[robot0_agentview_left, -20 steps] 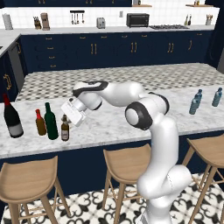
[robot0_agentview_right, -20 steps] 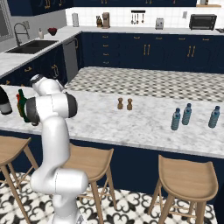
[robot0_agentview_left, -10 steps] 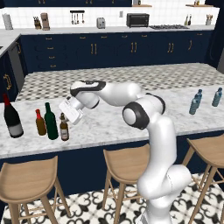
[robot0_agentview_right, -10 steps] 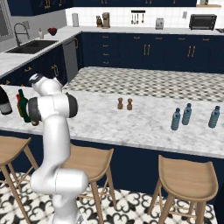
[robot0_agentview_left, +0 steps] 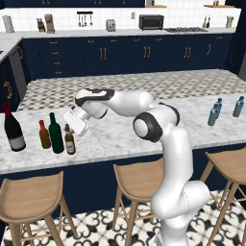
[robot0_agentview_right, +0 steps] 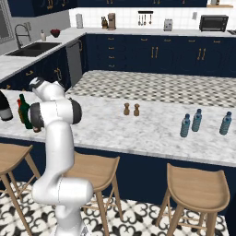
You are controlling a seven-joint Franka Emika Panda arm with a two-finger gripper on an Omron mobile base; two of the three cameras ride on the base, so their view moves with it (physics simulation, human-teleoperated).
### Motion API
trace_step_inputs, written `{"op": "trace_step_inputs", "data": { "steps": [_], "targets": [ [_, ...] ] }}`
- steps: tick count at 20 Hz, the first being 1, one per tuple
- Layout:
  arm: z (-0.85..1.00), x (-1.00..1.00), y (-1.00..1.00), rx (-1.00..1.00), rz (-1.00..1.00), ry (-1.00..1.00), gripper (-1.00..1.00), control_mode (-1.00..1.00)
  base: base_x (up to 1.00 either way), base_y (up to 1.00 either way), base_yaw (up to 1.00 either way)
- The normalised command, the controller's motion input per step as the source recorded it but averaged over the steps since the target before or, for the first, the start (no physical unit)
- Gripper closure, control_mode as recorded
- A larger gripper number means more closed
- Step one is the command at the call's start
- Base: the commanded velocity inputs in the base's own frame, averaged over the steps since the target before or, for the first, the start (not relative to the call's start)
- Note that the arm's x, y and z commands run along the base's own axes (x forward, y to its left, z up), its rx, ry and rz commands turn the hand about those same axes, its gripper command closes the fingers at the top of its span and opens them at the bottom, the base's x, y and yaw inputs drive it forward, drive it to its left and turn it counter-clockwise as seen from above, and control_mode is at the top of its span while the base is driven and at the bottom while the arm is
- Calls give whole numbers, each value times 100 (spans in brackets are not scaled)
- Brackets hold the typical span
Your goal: Move the plastic bottles in the middle to the plastics group, and the glass bottles in the middle to the glass group.
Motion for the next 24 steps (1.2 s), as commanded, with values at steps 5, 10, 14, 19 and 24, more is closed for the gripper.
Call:
{"op": "trace_step_inputs", "data": {
  "steps": [5,10,14,19,24],
  "targets": [
    [-2,0,-2,0,0,-2,-100,-100,0,0,0],
    [1,0,-6,0,0,-1,-100,-100,0,0,0],
    [14,1,-13,0,0,0,-100,-100,0,0,0],
    [17,0,-29,0,0,0,-100,-100,0,0,0],
    [8,-9,-42,-1,0,0,-100,-100,0,0,0]
  ]
}}
